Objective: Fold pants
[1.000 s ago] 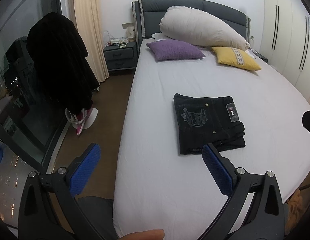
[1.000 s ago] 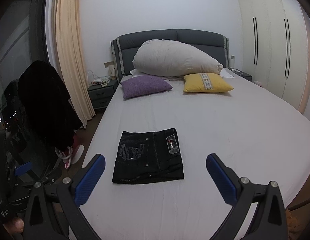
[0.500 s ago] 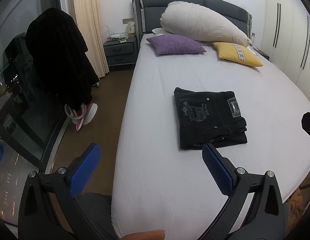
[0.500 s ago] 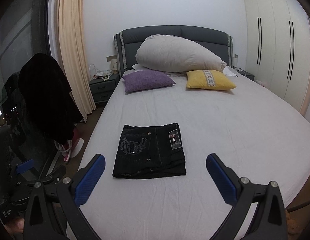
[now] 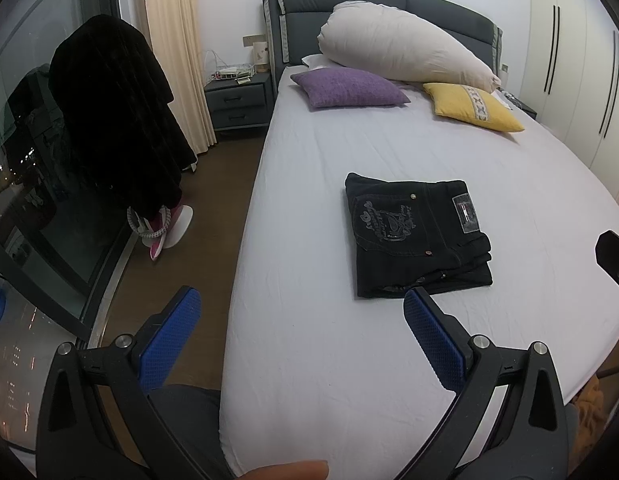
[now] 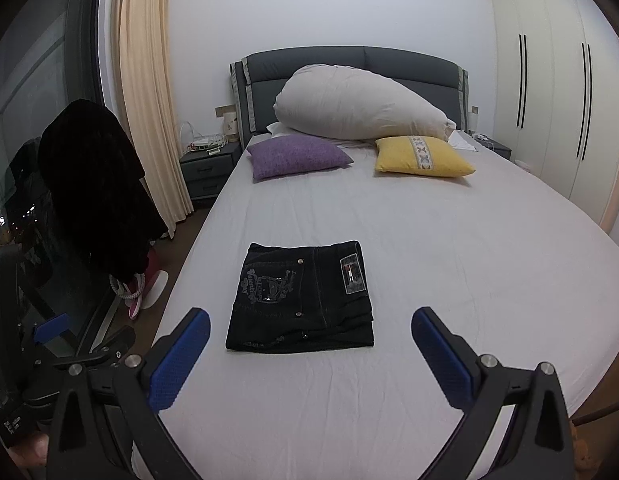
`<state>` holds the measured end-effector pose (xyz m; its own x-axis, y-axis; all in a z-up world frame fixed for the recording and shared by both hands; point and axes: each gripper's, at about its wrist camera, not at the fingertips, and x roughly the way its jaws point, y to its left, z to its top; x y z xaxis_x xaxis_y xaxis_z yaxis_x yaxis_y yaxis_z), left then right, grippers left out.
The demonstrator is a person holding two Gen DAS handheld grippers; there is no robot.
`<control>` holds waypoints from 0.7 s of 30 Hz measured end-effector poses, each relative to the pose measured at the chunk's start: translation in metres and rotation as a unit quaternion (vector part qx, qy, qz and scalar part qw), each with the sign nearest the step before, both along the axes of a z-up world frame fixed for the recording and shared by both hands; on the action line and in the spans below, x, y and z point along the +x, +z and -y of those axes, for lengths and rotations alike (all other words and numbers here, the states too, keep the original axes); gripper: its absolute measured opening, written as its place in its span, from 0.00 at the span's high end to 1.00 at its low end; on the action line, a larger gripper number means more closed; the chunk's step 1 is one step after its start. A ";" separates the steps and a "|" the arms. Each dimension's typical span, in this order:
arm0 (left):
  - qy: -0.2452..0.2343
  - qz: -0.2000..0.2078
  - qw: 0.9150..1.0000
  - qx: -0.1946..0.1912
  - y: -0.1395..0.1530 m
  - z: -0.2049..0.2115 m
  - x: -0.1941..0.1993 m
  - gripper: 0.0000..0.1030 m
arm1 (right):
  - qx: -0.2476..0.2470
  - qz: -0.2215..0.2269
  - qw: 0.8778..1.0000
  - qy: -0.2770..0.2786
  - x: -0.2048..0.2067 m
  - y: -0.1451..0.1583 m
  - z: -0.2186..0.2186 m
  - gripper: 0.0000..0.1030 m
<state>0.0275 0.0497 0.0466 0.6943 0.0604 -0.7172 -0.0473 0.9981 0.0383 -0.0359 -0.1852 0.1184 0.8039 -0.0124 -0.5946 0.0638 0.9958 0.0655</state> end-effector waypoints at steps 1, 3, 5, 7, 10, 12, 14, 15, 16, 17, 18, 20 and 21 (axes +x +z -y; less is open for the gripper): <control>0.000 0.000 1.000 0.000 0.000 0.000 0.000 0.00 | 0.000 0.000 1.000 0.000 0.000 0.000 0.000 0.00; 0.000 0.000 1.000 0.000 0.000 0.000 0.000 0.00 | 0.000 0.000 1.000 0.000 0.000 -0.001 -0.001 0.00; 0.000 0.000 1.000 0.000 0.000 0.000 0.000 0.00 | 0.000 0.000 1.000 0.000 -0.001 -0.001 -0.001 0.00; 0.000 0.000 1.000 0.000 0.000 0.000 0.000 0.00 | 0.000 -0.001 1.000 0.000 -0.001 -0.001 -0.001 0.00; 0.001 0.000 1.000 0.000 0.000 0.000 0.000 0.00 | 0.000 -0.001 1.000 0.000 -0.001 -0.002 -0.001 0.00; 0.000 0.000 1.000 0.000 0.000 0.000 0.000 0.00 | 0.000 -0.001 1.000 0.001 -0.001 -0.002 -0.001 0.00; 0.000 0.000 1.000 0.000 0.000 0.001 0.000 0.00 | -0.001 -0.001 1.000 0.001 -0.001 -0.001 -0.001 0.00; 0.000 0.000 1.000 0.000 0.000 0.000 -0.001 0.00 | 0.000 -0.001 1.000 0.000 -0.001 -0.001 -0.001 0.00; 0.000 0.000 1.000 0.000 0.000 0.001 0.000 0.00 | 0.000 -0.002 1.000 0.001 -0.001 -0.001 -0.001 0.00; 0.001 0.000 1.000 0.000 0.000 0.001 -0.001 0.00 | 0.000 -0.002 1.000 0.001 -0.001 -0.001 -0.001 0.00; 0.001 0.000 1.000 0.000 0.000 0.001 -0.001 0.00 | 0.000 -0.001 1.000 0.001 -0.001 -0.001 -0.001 0.00; 0.001 0.000 1.000 0.000 0.000 0.001 0.000 0.00 | 0.000 -0.002 1.000 0.001 -0.001 0.000 -0.001 0.00; 0.001 0.000 1.000 0.000 0.000 0.001 -0.001 0.00 | 0.000 -0.002 1.000 0.001 -0.001 0.000 -0.001 0.00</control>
